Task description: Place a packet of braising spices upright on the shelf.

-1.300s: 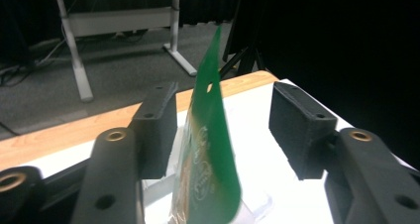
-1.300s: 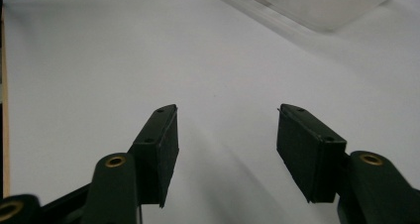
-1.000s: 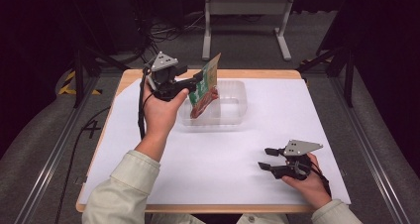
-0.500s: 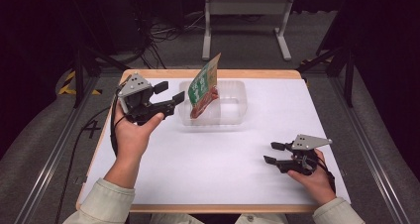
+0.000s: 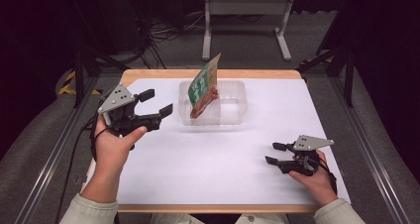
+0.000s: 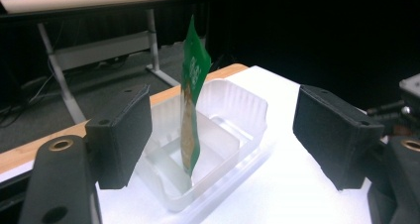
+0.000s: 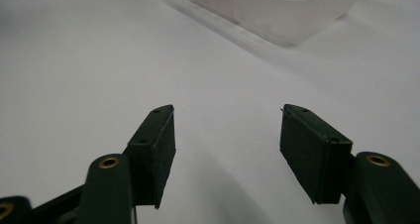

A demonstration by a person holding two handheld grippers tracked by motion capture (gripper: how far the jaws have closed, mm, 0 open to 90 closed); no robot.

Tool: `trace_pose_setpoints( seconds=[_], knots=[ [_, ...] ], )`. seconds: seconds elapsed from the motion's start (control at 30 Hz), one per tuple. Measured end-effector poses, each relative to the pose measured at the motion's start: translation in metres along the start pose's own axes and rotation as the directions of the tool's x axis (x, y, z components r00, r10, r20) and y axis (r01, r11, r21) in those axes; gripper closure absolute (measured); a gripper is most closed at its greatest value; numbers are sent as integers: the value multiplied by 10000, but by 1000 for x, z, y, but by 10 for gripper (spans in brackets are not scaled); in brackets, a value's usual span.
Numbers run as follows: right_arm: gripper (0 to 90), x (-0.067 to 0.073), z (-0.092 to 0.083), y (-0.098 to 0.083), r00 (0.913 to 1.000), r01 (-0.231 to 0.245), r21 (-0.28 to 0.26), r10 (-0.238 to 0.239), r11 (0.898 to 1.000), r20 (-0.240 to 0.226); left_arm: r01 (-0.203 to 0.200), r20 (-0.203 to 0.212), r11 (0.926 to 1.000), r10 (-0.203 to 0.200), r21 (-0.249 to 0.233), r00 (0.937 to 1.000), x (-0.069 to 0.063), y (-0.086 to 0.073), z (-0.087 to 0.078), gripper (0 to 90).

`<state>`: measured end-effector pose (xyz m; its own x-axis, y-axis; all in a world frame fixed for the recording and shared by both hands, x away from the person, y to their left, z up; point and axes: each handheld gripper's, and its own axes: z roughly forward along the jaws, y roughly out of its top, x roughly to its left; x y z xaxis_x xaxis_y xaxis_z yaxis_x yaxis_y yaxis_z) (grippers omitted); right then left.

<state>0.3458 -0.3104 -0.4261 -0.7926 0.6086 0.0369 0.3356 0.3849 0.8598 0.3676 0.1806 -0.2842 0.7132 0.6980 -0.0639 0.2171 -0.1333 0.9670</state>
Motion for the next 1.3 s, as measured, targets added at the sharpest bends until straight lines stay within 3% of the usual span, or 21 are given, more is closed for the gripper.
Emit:
trace_pose_setpoints(
  seconds=[0.1,0.2,0.33,0.4,0.43,0.47,0.77,0.93,1.07,1.3],
  knots=[
    [384,0,0,-1,10000,-52,-20,52,10000,-18,112,224,9998,-107,-187,9997,5,-7,-9,204],
    [377,-1,1,-1,10000,-47,-29,47,10000,-28,-164,99,9999,164,-54,9998,7,-11,-16,163],
    [375,-1,1,-1,9999,-85,-46,85,10000,-62,-342,239,9994,340,95,9991,7,-19,-23,92],
    [374,-2,1,-1,9999,-111,-47,111,9999,-64,-726,380,9964,709,445,9968,7,-21,-27,30],
    [374,-2,1,-1,9999,-115,-53,115,9999,-73,-1099,447,9916,1070,682,9932,7,-23,-32,28],
    [374,-2,1,-1,9999,-114,-54,114,9999,-74,-1213,465,9893,1178,808,9919,7,-25,-34,25],
    [372,-2,1,-2,9998,-166,-102,165,9998,-101,-600,531,9962,566,639,9970,13,-51,-38,24],
    [371,-3,1,-2,9998,-194,-115,193,9997,-90,-728,559,9948,689,714,9961,14,-71,-35,25],
    [371,-4,1,-3,9998,-192,-121,191,9997,-88,-645,730,9962,601,585,9955,12,-88,-32,30],
    [372,-3,1,-3,9997,-189,-140,187,9997,-154,-452,1012,9958,370,795,9942,14,-113,-22,40]
  ],
)
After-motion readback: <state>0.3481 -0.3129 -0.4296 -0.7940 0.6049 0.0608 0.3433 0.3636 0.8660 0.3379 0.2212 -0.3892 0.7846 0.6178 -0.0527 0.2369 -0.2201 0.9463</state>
